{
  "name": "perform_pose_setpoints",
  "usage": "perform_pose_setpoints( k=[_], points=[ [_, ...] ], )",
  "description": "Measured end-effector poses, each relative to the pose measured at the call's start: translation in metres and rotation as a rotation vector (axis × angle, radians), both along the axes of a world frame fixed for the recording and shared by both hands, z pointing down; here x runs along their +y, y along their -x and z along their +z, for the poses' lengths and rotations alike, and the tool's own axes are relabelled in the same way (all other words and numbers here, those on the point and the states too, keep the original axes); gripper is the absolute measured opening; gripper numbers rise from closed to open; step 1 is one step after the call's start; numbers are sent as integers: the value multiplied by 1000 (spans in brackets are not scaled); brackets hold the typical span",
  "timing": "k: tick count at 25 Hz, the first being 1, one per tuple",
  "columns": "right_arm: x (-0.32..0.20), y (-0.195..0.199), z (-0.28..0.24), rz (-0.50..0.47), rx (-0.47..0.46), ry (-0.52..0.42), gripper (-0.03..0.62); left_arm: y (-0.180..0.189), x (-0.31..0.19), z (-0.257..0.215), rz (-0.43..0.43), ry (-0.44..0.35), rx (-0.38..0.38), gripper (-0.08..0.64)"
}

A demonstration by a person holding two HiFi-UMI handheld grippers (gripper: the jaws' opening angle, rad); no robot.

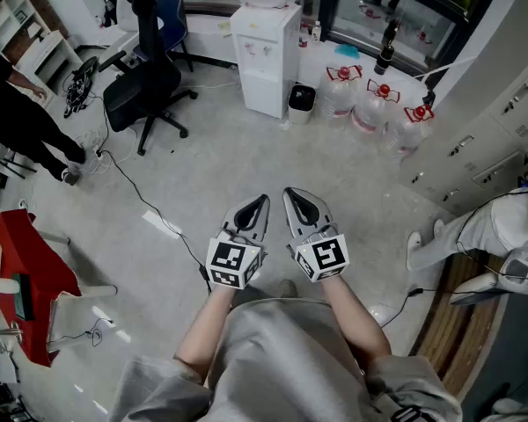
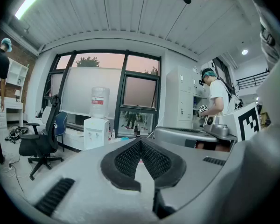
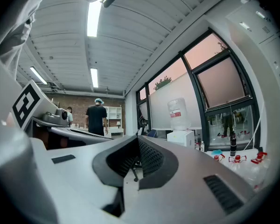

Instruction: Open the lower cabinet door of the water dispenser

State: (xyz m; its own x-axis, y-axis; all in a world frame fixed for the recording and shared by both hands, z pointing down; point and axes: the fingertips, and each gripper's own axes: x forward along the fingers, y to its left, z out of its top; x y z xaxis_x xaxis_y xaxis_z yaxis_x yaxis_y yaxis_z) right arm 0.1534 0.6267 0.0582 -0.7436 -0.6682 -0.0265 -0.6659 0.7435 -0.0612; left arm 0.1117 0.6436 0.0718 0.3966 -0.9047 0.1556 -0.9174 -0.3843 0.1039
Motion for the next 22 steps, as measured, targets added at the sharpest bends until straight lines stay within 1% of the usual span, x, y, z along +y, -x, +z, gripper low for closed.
perform_pose_setpoints(
  k=[5,10,14,19,22],
  points=[
    [-1,-22,-7,-12,-24,-26,9,-21,-6,-7,-45,-23,10,8],
    [1,-39,-6,-8,-36,-16,9,-37,-3,-10,-53,-31,4,8],
    [6,-40,-7,-16,-39,-17,9,-38,0,-13,-72,-36,-7,8],
    [5,-45,-3,14,-77,-3,11,-42,0,-7,-57,-23,-15,8],
    [2,-38,3,12,-60,6,10,-38,-5,-3,-49,-15,-15,8]
  ],
)
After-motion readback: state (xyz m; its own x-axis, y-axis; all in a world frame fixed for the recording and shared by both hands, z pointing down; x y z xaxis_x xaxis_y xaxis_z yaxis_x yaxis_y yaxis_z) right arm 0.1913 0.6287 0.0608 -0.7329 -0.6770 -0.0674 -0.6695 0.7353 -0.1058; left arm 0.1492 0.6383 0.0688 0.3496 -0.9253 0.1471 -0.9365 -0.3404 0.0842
